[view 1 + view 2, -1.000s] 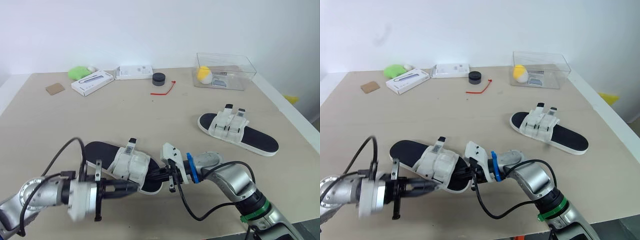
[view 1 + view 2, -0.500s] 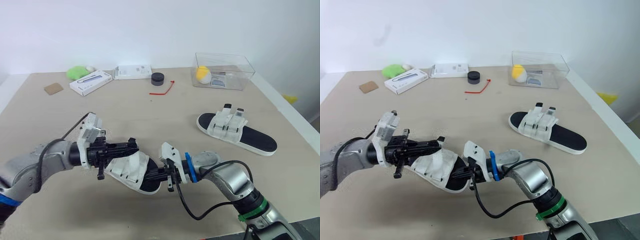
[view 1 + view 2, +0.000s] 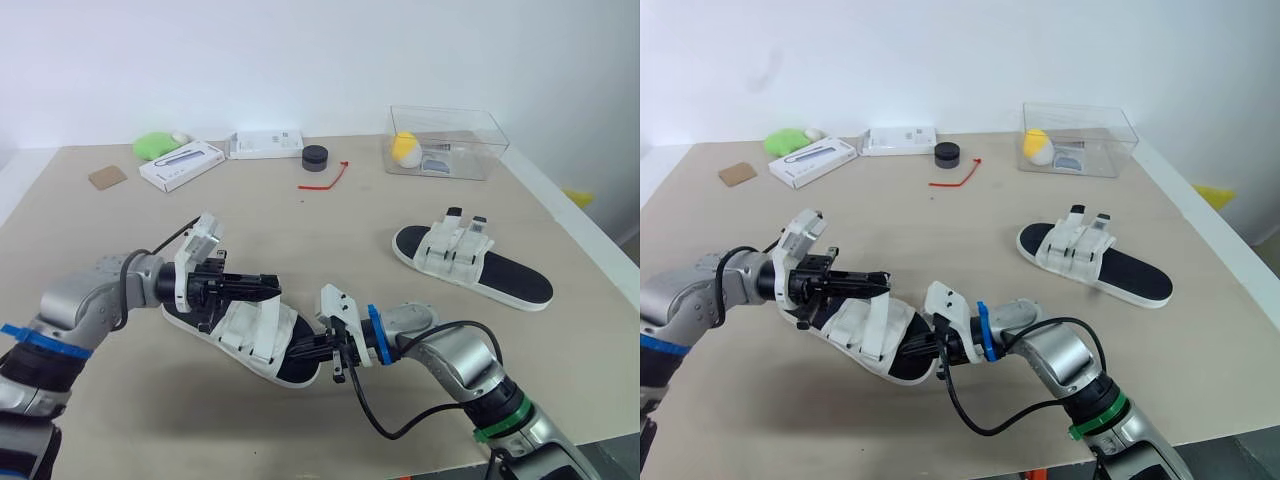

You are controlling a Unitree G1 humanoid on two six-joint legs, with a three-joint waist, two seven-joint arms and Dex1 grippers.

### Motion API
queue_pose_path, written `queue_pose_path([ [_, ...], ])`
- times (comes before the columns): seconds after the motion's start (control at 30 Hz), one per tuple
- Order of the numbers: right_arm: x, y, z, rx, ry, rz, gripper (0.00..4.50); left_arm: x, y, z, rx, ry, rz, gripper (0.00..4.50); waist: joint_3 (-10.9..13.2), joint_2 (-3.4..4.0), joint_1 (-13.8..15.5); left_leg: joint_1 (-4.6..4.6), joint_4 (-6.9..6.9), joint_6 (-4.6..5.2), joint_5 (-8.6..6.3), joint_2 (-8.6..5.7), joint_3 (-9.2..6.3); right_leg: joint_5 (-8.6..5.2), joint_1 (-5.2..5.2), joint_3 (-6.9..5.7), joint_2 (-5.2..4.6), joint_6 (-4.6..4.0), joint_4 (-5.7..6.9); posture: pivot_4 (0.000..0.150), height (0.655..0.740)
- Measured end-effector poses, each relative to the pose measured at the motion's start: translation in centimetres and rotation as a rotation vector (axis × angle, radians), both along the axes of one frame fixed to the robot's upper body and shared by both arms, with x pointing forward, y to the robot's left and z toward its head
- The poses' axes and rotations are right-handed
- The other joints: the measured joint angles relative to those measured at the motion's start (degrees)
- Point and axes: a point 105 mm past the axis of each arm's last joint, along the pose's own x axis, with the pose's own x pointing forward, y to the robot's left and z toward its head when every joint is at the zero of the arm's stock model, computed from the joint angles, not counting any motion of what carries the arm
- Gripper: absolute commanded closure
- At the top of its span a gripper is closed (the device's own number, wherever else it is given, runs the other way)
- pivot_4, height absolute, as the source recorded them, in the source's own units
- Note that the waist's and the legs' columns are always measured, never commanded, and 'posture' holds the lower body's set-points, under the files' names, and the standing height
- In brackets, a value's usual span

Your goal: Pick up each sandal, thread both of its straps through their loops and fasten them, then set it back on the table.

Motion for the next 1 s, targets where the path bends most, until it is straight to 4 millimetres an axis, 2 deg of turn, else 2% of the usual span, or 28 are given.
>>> queue_pose_path([
  [0.5,0.0,-0.1,0.0,-0.029,-0.041,0.009,4.5,3.1,-1.1,-2.0,0.075,0.125,-0.027,4.48,0.0,0.0,0.0,-0.29,0.62,0.03,-0.01,-0.03,-0.11,0.06,0.01,0.08,0.01,0.0,0.1,0.15,0.74],
  [0.67,-0.1,-0.1,0.0,-0.028,-0.044,0.008,4.5,3.1,-1.0,-3.5,0.158,0.121,-0.051,4.48,0.0,0.01,0.0,-0.31,0.6,0.07,-0.03,-0.02,-0.11,0.04,0.0,0.07,0.02,-0.01,0.1,0.15,0.74],
  [1.0,0.0,0.0,0.0,-0.027,-0.046,-0.005,4.5,3.2,-1.1,-4.8,0.247,0.056,-0.066,4.48,0.0,0.0,0.0,-0.29,0.6,0.17,-0.09,-0.01,-0.13,0.07,0.01,0.07,0.04,0.05,0.1,0.15,0.74],
])
